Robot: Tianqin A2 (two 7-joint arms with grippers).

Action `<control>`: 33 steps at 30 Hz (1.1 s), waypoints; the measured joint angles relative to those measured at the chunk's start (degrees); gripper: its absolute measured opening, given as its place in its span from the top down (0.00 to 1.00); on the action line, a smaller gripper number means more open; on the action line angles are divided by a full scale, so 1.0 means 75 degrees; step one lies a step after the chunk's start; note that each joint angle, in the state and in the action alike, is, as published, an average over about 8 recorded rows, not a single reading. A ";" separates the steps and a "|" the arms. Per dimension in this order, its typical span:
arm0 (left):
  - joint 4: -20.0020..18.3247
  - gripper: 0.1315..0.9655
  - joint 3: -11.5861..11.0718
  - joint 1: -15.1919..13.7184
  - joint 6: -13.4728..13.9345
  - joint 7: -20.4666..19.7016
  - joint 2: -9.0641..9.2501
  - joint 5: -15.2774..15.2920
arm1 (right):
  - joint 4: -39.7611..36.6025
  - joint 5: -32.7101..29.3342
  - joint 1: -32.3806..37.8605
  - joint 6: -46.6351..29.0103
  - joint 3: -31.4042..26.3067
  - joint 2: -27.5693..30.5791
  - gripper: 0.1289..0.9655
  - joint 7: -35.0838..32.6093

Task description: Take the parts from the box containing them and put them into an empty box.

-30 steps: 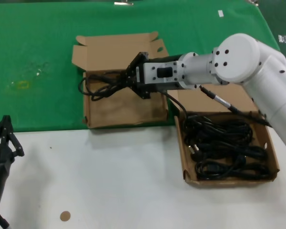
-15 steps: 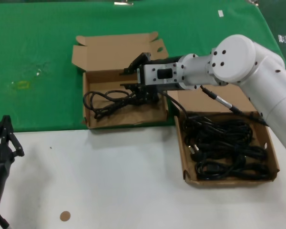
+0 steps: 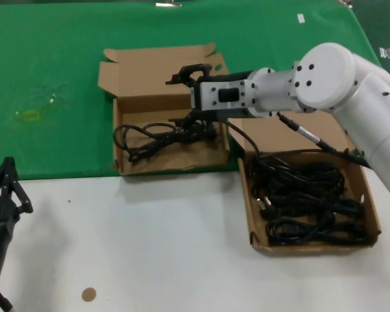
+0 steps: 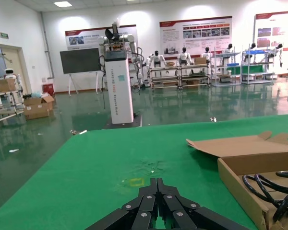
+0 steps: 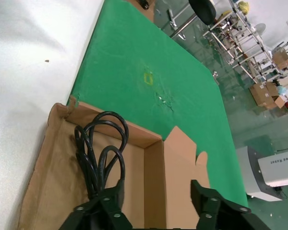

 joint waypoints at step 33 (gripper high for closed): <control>0.0000 0.88 0.0000 0.0000 0.0000 0.0002 0.0000 0.0000 | 0.1247 0.0466 -0.1135 0.0595 0.0583 0.0325 0.04 0.0563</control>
